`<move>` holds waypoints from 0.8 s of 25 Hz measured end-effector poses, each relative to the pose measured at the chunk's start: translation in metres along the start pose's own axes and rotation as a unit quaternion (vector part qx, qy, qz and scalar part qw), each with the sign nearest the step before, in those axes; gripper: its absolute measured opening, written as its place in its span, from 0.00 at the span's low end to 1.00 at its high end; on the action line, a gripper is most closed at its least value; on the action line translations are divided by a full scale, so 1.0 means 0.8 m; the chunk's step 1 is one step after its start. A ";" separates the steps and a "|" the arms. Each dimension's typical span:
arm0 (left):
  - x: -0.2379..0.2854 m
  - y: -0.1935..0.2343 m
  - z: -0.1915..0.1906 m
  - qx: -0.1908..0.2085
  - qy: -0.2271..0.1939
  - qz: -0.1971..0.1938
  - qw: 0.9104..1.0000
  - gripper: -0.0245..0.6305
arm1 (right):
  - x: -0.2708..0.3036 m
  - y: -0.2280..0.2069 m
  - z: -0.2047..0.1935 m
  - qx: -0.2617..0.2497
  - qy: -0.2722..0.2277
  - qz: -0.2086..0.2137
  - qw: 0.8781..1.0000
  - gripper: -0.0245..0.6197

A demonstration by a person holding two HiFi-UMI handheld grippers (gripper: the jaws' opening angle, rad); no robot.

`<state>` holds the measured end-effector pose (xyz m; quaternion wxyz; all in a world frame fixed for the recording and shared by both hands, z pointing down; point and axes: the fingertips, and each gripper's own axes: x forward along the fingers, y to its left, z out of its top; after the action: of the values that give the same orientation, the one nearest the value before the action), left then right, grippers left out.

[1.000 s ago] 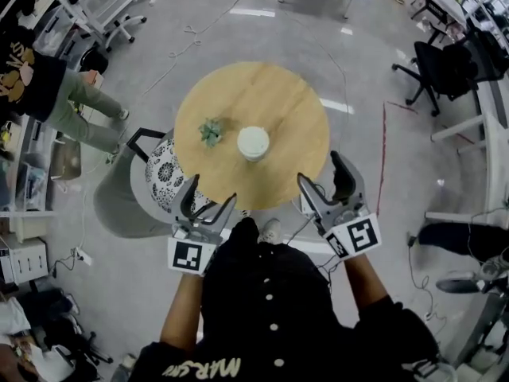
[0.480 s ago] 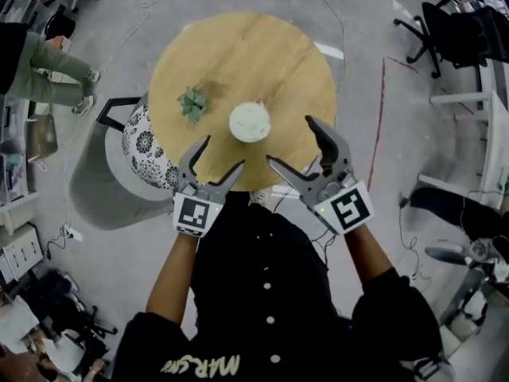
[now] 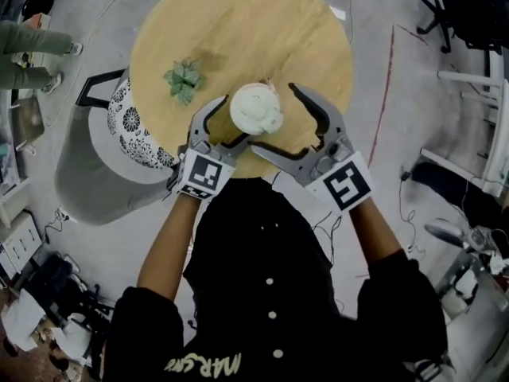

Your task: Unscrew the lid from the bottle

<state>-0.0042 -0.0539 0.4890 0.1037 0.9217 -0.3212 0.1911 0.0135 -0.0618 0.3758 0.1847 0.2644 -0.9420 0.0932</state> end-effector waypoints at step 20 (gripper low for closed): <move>0.057 0.001 -0.030 0.036 -0.006 -0.040 0.999 0.58 | 0.060 0.004 0.005 -0.085 -0.052 0.016 0.995 0.79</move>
<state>0.0217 -0.0721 0.5300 0.0760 0.9381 -0.2779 0.1924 -0.0274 -0.0820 0.3912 0.1561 0.2368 -0.9589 0.0023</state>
